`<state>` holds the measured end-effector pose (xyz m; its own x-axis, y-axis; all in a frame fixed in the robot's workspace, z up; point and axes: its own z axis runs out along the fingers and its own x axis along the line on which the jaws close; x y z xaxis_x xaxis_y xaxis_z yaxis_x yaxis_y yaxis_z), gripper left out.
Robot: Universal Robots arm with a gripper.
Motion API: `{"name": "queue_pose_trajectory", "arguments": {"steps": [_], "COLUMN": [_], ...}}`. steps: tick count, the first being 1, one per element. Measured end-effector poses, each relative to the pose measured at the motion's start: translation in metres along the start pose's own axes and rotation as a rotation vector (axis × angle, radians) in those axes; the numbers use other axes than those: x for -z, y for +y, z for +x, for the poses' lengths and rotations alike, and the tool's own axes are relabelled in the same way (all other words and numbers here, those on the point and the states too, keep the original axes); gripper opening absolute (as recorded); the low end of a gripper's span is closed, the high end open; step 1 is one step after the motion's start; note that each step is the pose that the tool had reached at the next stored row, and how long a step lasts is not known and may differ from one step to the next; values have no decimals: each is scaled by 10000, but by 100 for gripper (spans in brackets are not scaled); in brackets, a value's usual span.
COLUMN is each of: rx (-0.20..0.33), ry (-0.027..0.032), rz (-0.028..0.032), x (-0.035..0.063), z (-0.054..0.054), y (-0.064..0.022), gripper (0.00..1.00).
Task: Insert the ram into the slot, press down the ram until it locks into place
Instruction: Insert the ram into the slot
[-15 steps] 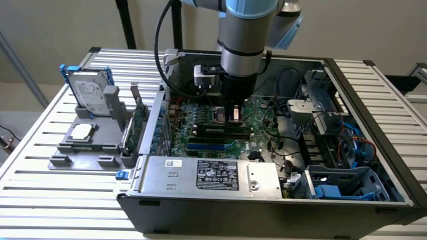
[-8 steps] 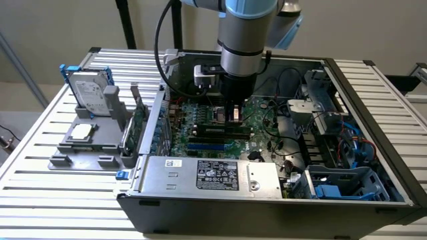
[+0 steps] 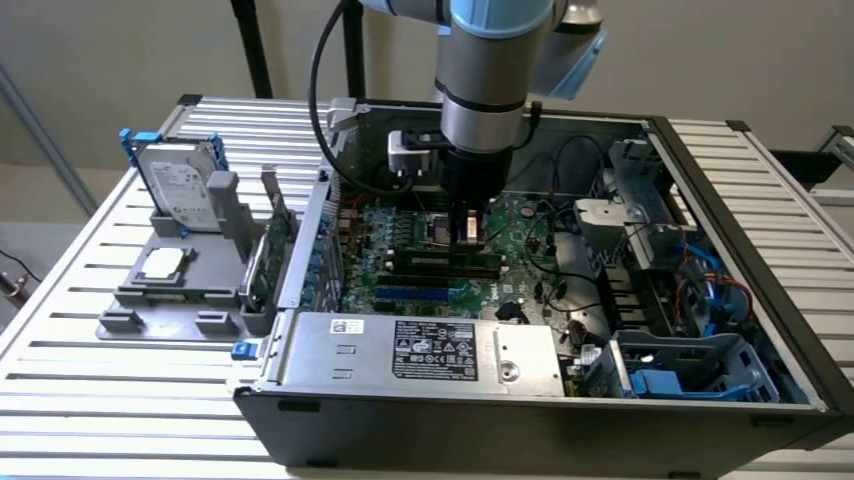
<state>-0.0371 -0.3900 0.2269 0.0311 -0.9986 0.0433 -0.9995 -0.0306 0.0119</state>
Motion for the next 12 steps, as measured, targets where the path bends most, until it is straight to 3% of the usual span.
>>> {"name": "queue_pose_trajectory", "arguments": {"steps": [12], "rx": [0], "ry": [52], "rz": [21], "x": [-31], "z": [-10], "y": [12], "gripper": [13]}}
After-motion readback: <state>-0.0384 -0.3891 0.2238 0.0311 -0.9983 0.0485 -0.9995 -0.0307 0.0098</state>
